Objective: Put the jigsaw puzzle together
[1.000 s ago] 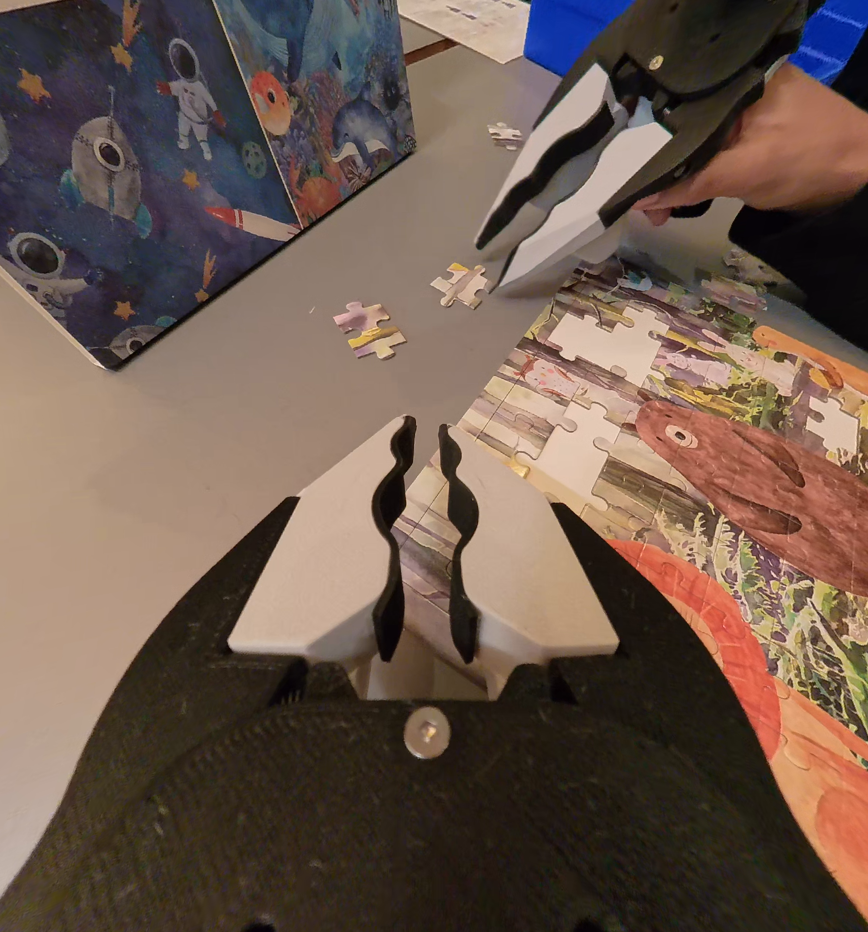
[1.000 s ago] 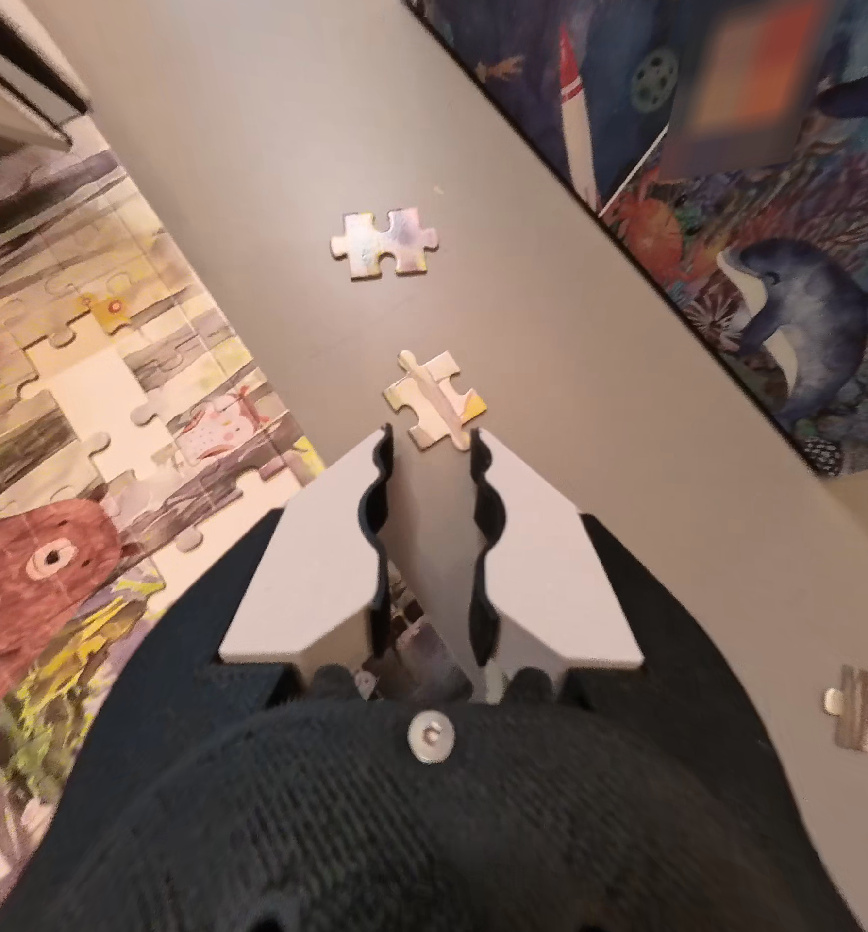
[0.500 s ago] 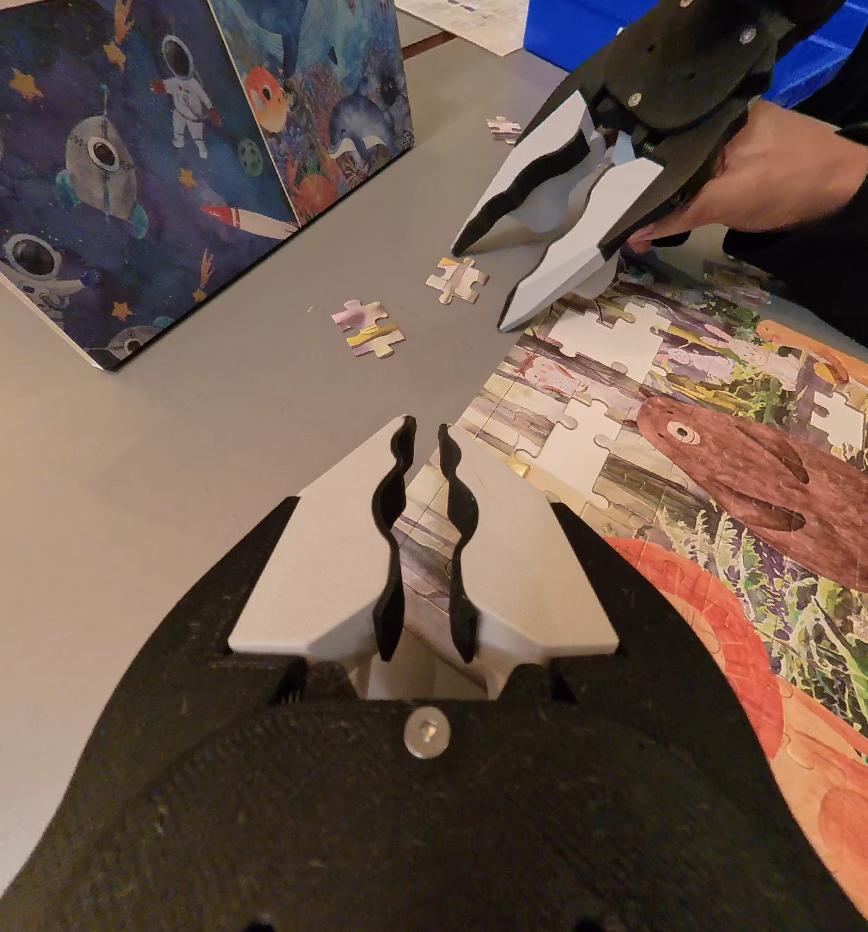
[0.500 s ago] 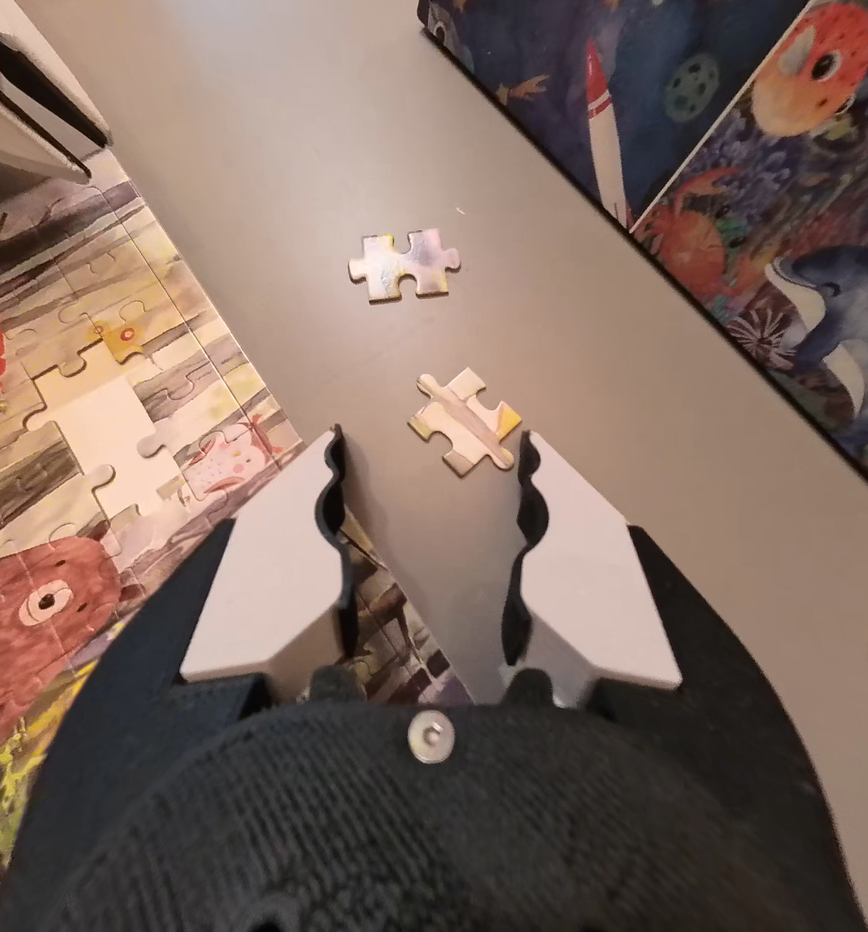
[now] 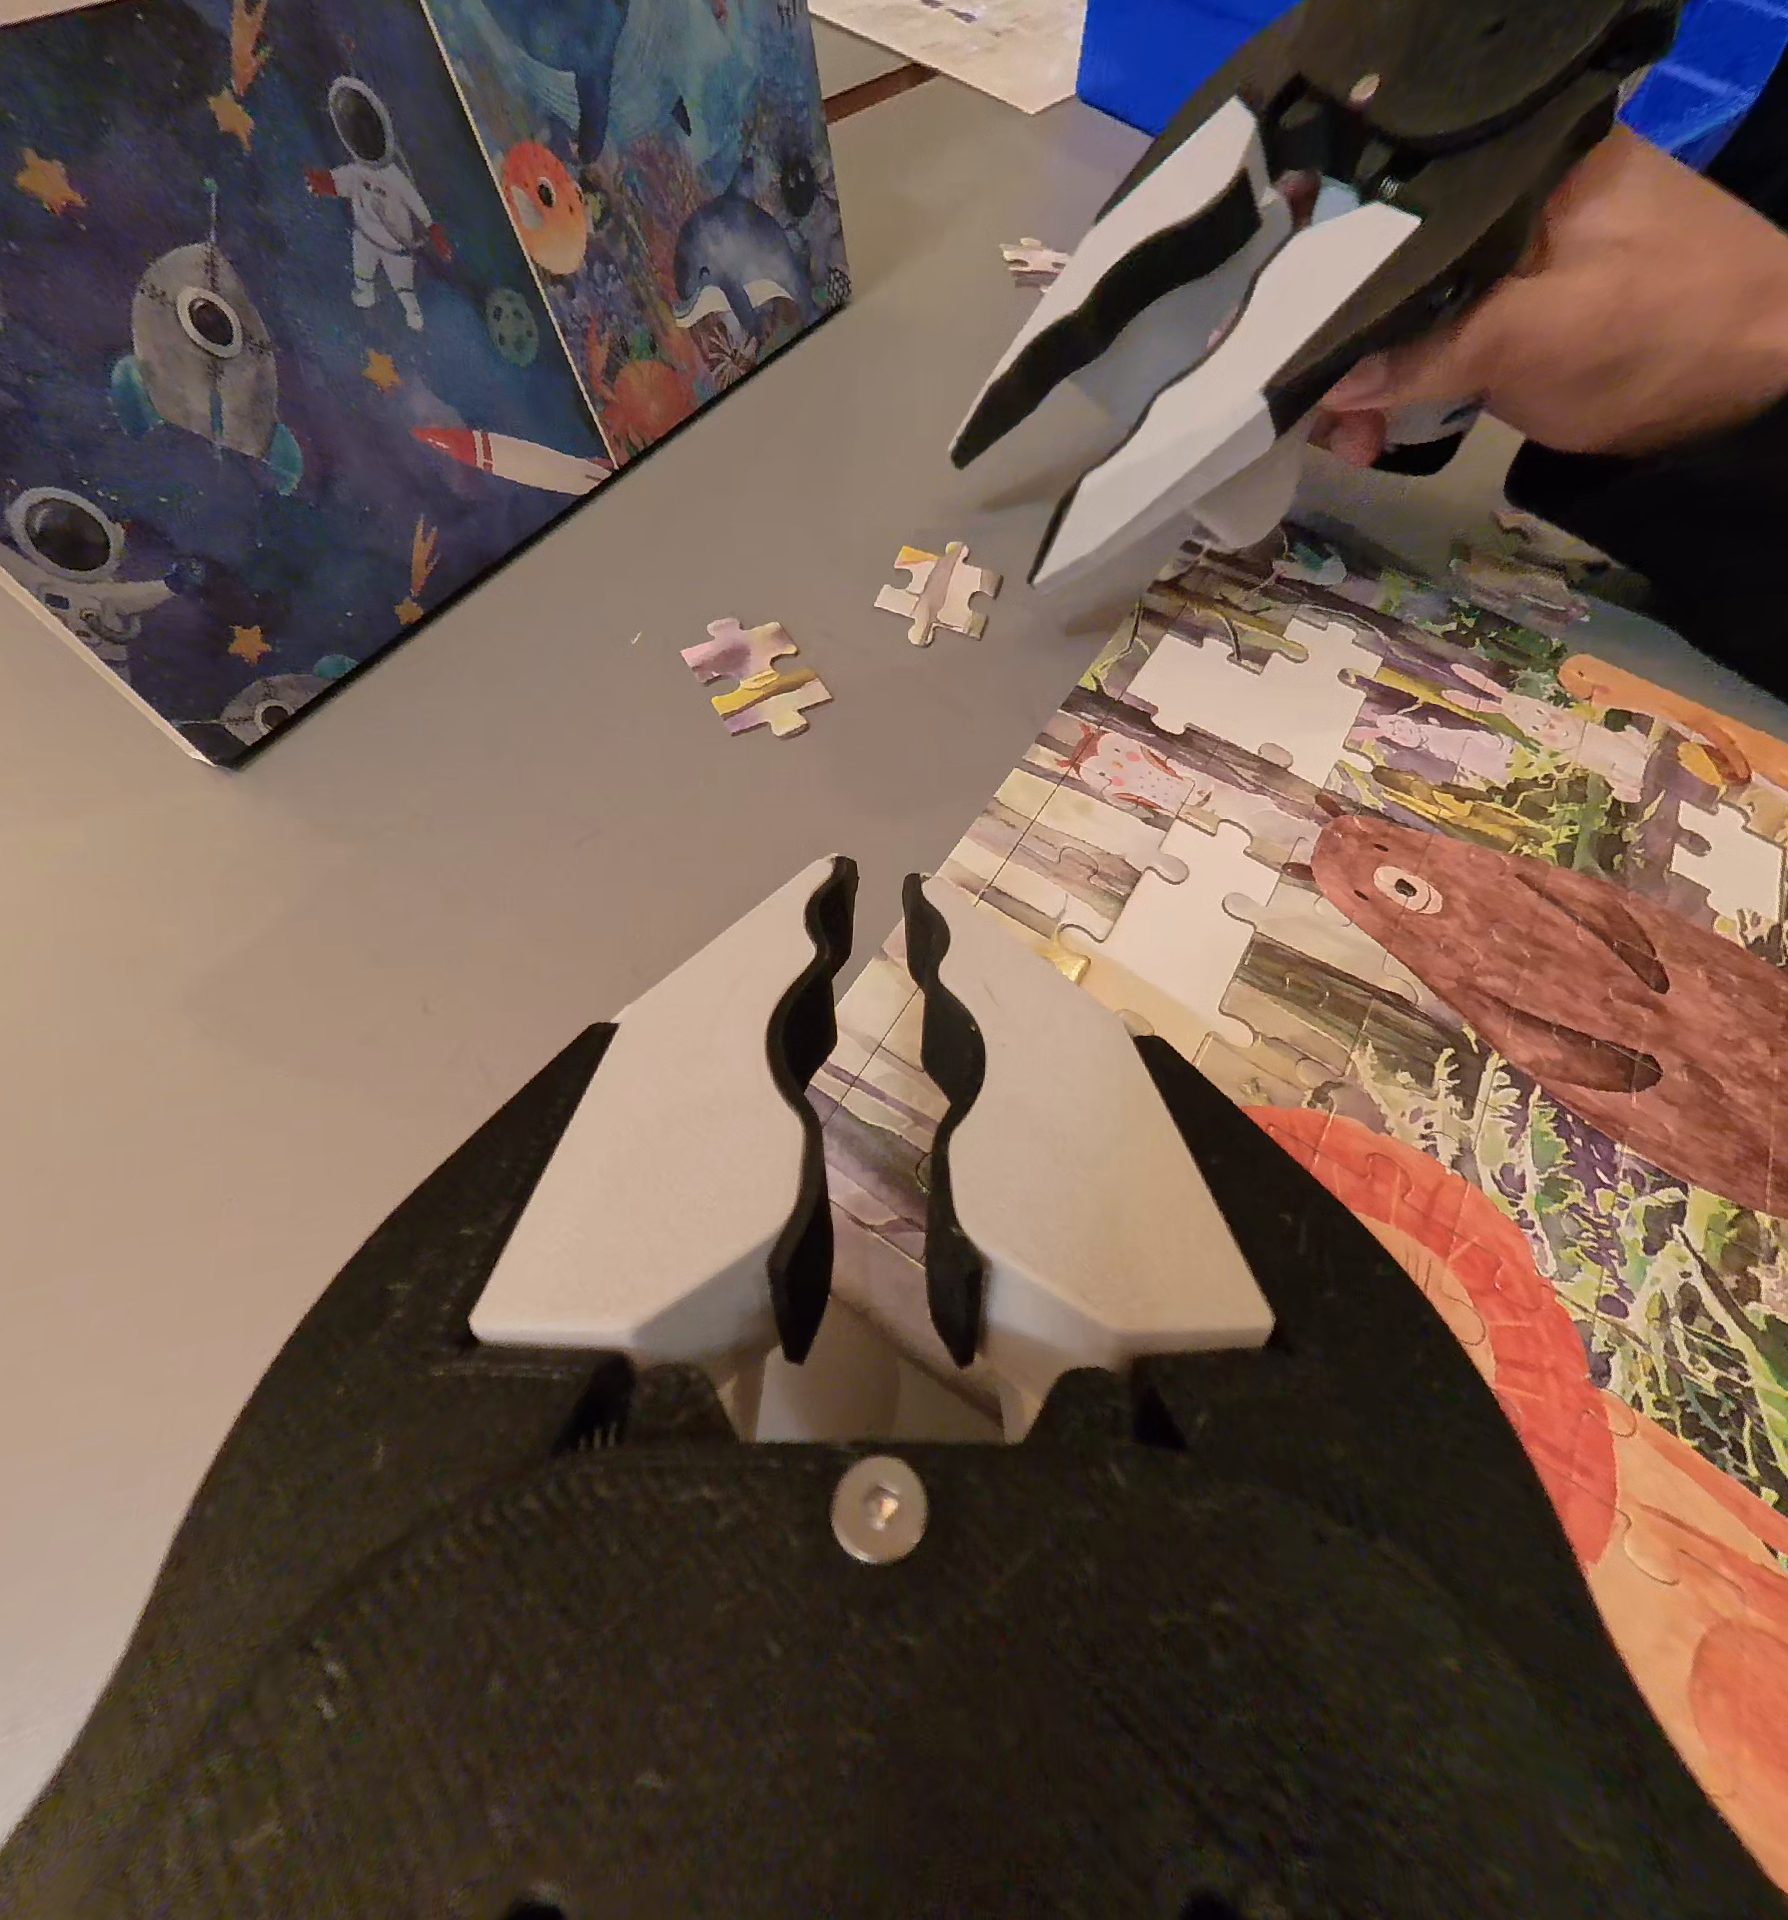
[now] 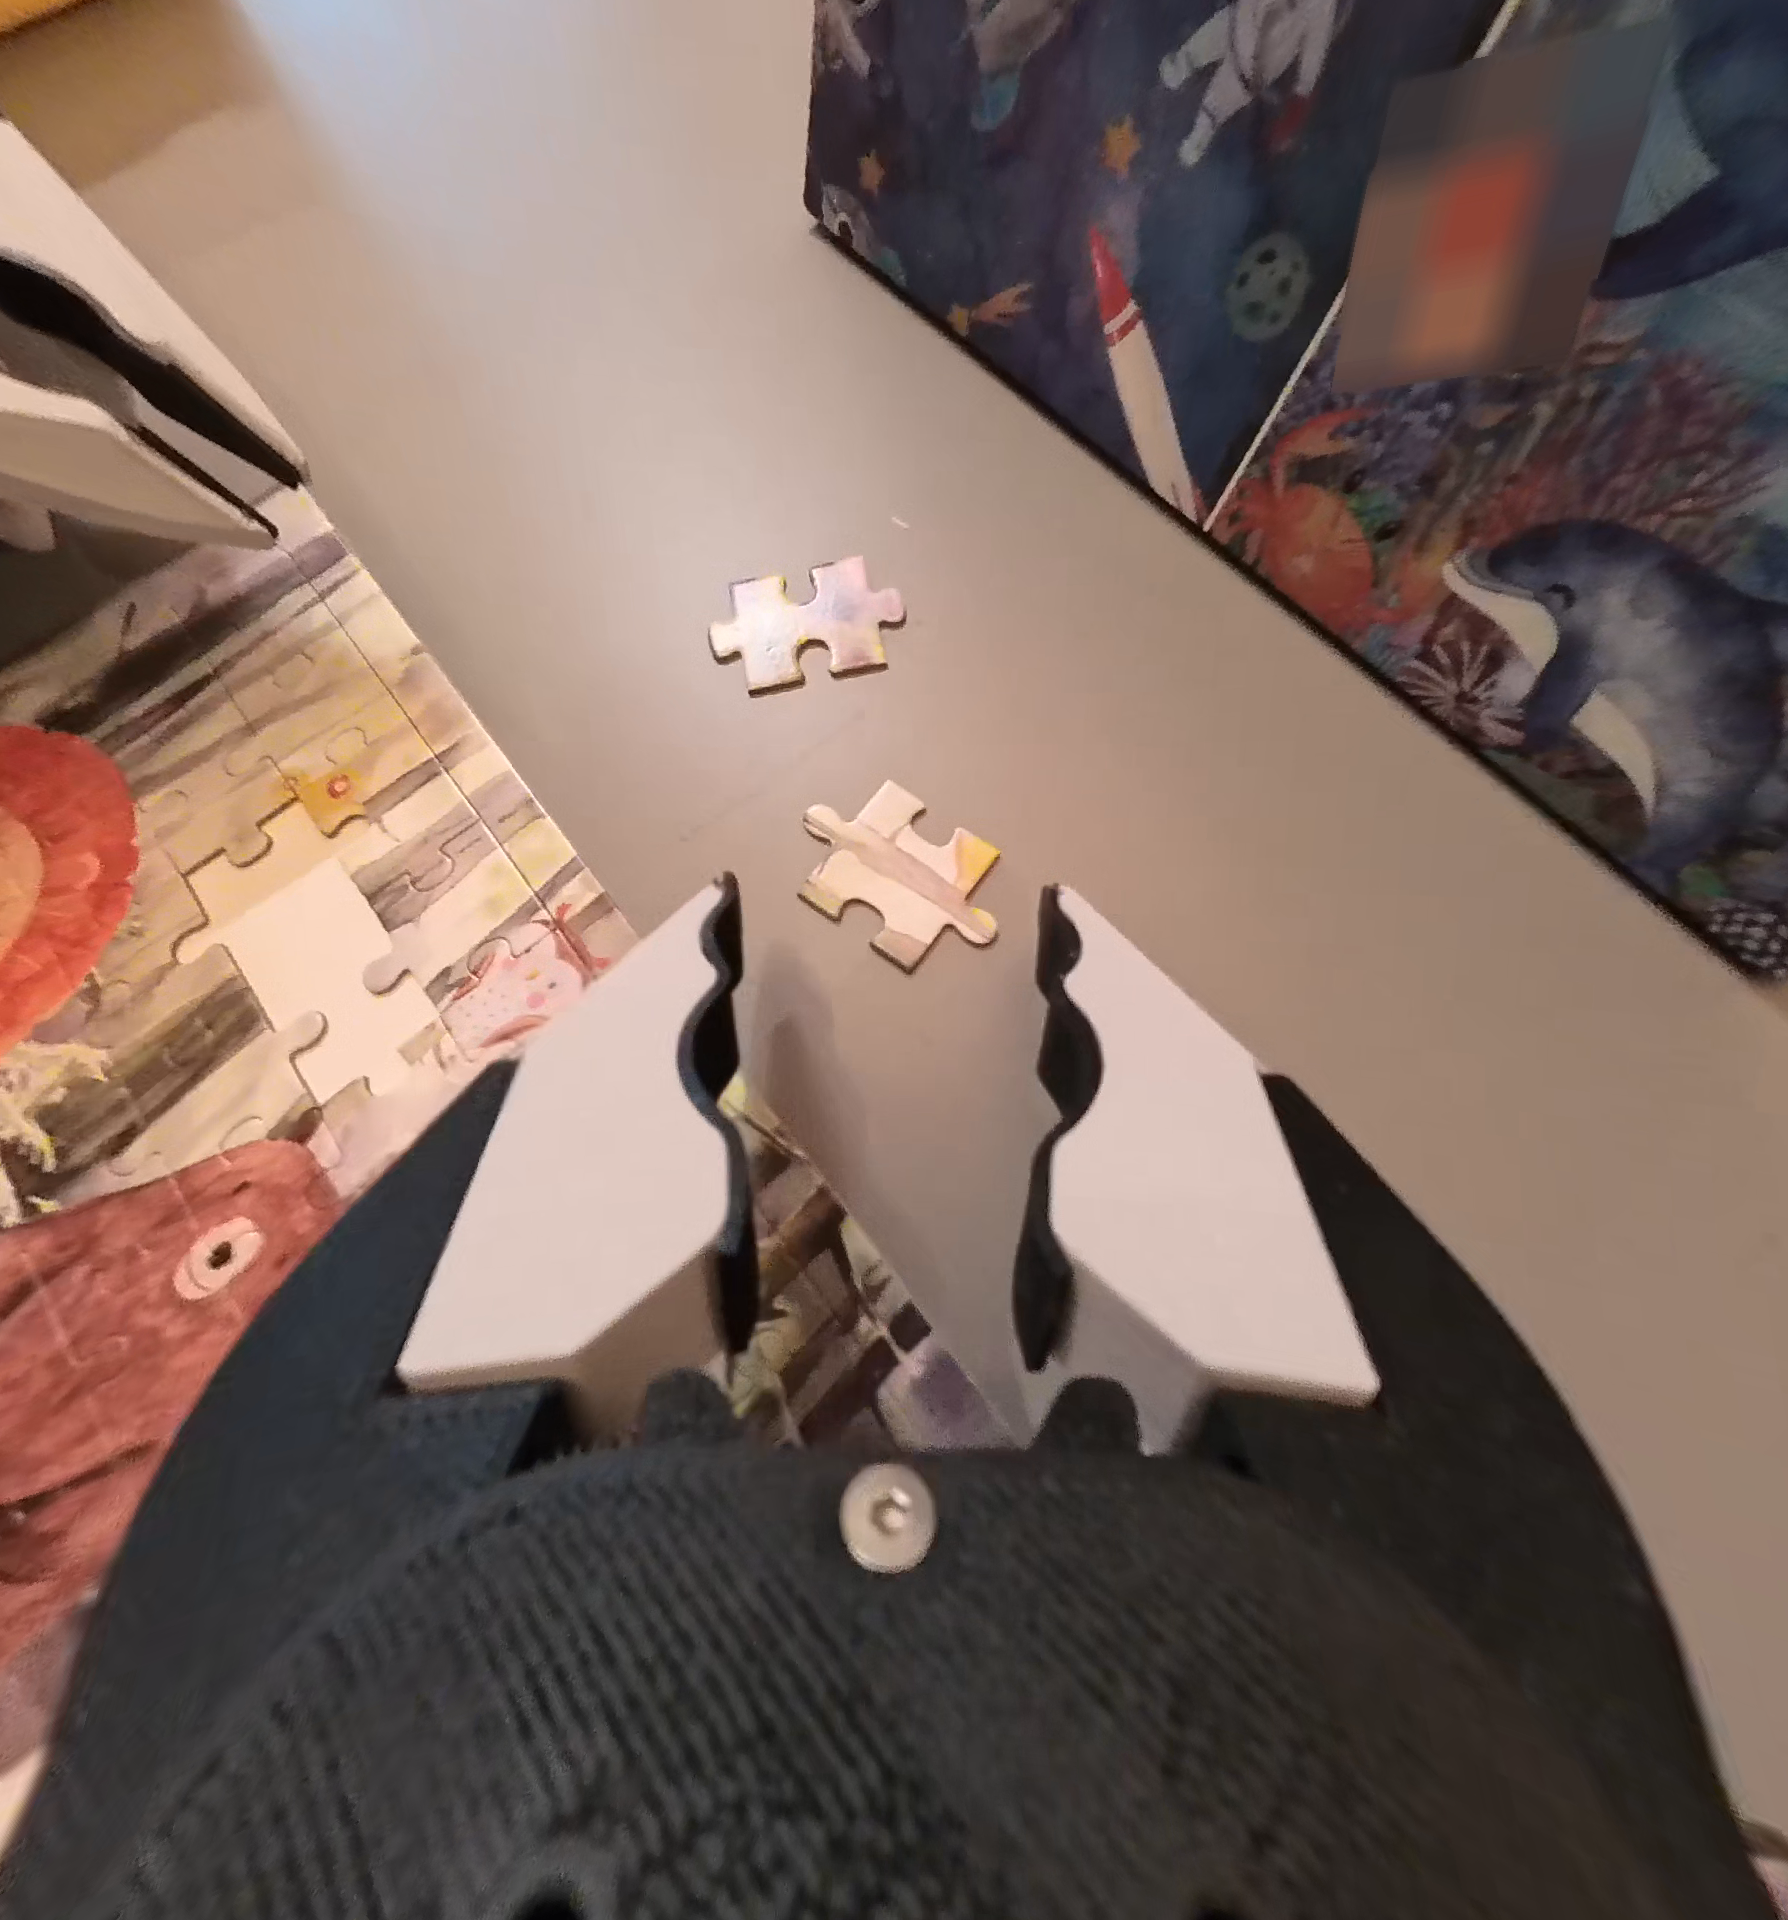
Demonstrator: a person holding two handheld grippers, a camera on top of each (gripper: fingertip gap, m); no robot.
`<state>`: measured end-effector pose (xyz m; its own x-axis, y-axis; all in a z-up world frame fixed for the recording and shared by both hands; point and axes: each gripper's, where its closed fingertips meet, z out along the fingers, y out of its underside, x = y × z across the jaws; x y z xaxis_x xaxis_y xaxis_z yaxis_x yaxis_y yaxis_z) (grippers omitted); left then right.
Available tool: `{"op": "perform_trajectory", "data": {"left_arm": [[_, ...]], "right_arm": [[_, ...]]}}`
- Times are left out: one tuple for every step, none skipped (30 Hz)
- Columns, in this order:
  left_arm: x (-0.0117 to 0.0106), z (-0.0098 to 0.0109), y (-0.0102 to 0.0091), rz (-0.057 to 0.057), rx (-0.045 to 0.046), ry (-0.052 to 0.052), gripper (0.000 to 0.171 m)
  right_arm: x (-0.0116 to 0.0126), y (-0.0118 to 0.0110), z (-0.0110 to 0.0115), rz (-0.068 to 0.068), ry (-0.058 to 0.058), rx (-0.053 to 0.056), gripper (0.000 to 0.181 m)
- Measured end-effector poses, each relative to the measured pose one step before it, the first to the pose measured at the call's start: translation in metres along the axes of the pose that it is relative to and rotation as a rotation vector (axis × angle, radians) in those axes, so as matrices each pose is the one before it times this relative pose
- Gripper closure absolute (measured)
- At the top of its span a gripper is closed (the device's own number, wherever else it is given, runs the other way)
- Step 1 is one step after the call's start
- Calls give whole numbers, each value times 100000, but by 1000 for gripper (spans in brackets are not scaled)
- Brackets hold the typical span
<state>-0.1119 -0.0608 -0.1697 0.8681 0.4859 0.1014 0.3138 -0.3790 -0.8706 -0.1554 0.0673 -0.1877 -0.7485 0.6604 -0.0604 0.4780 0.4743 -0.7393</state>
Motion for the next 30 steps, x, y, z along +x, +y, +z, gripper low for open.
{"op": "perform_trajectory", "data": {"left_arm": [[1,0,11,-111,-14,56,164],[-7,0,-2,-112,-3,56,164],[-3,-3,-1,-66,14,40,164],[-2,3,-5,2,37,-10,164],[2,-2,0,40,26,-27,164],[4,4,-1,72,5,-32,164],[0,-5,6,58,-17,-31,164],[11,3,1,30,-9,-1,164],[0,0,-1,6,5,2,164],[-5,4,-3,-27,-4,10,164],[3,-9,5,-33,-12,39,164],[-6,3,-2,-15,-8,11,164],[5,5,1,-3,-37,-2,164],[-3,12,12,-23,-70,4,164],[1,6,3,-24,-75,21,164],[0,3,13,-2,-30,7,164],[-1,0,-1,14,4,3,164],[2,-3,2,40,10,-25,164],[9,9,1,65,-39,-38,164],[-4,2,7,63,-79,-29,164],[10,8,4,61,-60,-32,164],[-4,10,11,31,-41,-37,164],[-3,-2,3,9,-22,-14,164],[3,6,0,1,-29,-15,164],[2,9,11,10,-47,-11,164],[-7,-2,4,43,-26,-29,164],[4,3,1,54,-14,-43,164],[2,3,1,85,-13,-42,164],[8,-2,6,96,-26,-50,164],[2,3,2,95,-17,-37,164]], "right_arm": [[-386,-5,71,2658,-1584,-393,125],[-463,55,193,1930,-1189,-710,127],[-317,171,260,1081,441,-1439,132],[-83,306,283,360,2357,-2394,133],[-19,366,233,-735,2996,-2967,136],[75,295,166,-1427,3496,-2699,135],[157,234,89,-1662,3701,-2214,133],[85,202,90,-1689,2608,-1879,133],[-32,137,119,-829,1179,-1144,133],[-161,-202,55,385,-616,1219,134],[-158,-62,160,667,-1114,740,135],[0,-141,126,1053,-738,1540,135],[124,-133,112,564,-109,1630,135],[212,-115,111,686,120,1576,134],[279,-134,82,773,435,1625,138],[247,-135,93,372,257,1633,140],[230,-117,98,329,217,1478,142],[198,-108,79,213,87,1209,144],[168,-75,56,271,109,855,146],[126,-48,47,36,0,603,147],[98,-56,50,44,113,476,148],[73,-59,44,105,122,419,149],[54,-48,57,-70,61,299,150],[35,-67,54,-30,6,228,150],[1,-47,53,-241,-45,150,150],[10,-35,32,-308,-121,79,151],[6,-28,26,125,-190,53,151],[0,5,-2,-31,-215,-40,151],[3,2,-4,-344,-207,20,151],[-16,5,-11,-320,-331,63,151]]}}
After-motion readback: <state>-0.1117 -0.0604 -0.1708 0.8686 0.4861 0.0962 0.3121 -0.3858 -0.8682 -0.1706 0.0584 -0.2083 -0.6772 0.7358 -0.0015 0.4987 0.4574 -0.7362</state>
